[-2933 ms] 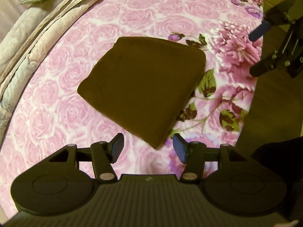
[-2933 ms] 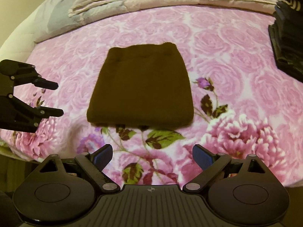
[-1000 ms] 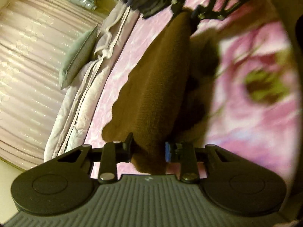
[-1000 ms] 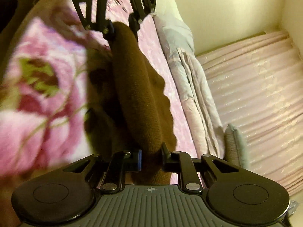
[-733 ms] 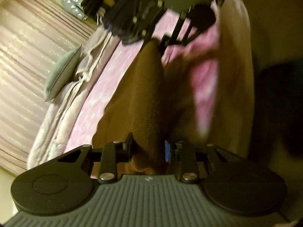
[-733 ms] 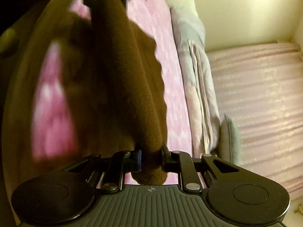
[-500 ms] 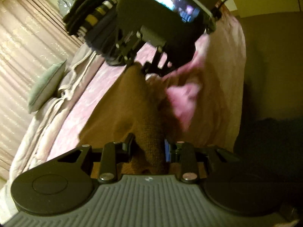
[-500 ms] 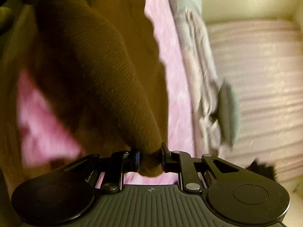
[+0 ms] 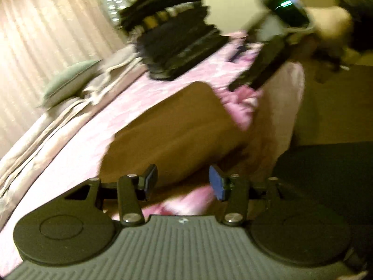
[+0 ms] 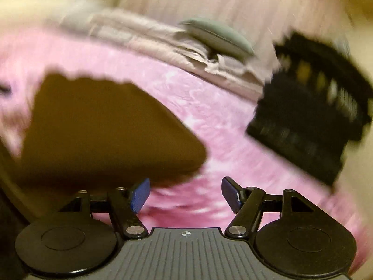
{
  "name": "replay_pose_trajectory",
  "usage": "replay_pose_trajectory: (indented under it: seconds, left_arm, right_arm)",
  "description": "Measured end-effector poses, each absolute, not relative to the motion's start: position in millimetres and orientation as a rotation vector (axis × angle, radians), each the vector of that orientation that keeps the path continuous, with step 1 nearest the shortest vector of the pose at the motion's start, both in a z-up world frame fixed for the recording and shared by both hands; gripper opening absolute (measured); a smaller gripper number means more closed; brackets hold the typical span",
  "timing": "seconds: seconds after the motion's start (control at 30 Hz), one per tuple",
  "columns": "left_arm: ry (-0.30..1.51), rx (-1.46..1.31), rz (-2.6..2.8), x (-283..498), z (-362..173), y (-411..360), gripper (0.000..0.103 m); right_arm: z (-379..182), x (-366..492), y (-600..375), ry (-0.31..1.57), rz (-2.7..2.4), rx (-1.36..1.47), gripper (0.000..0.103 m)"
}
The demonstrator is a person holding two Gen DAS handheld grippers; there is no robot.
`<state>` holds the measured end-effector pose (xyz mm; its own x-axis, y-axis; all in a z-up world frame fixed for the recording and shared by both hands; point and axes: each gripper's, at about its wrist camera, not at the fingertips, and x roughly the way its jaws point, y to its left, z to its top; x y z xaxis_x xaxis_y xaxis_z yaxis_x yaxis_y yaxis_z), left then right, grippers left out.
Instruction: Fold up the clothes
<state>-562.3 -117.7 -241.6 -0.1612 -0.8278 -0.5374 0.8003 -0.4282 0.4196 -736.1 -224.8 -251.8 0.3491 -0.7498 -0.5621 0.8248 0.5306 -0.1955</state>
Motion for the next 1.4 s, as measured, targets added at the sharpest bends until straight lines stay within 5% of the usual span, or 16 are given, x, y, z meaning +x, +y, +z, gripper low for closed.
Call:
replay_pose_trajectory:
  seconds: [0.27,0.57,0.6,0.7,0.97,1.1,1.4]
  left_arm:
    - [-0.057,0.910,-1.730,-524,-234,-174,0.046]
    - [0.158,0.880,-1.733,-495,-256,-235,0.046]
    - [0.177,0.869,-1.736,-491,-258,-234,0.046]
    - [0.218,0.825,-1.734,-485,-259,-227,0.046]
    - [0.275,0.795,-1.735,-497,-266,-226,0.047]
    - [0.285,0.785,-1.720,-492,-262,-221,0.047]
    - [0.250,0.736,-1.698,-483,-236,-216,0.045]
  right_arm:
    - [-247,-735,-256,0.291,-1.074,0.808,0.068]
    - [-255,-741,-323,0.149,-1.183,1.074,0.066]
    - [-257,-743,-328,0.143,-1.177,1.082,0.037]
    - [-249,-744,-352,0.176,-1.142,1.030,0.022]
    - [-235,-725,-422,0.402,-1.061,0.811,0.023]
    - [-231,-727,-402,0.476,-1.100,0.693,0.052]
    - [-208,-714,-272,0.462,-0.938,0.415,0.052]
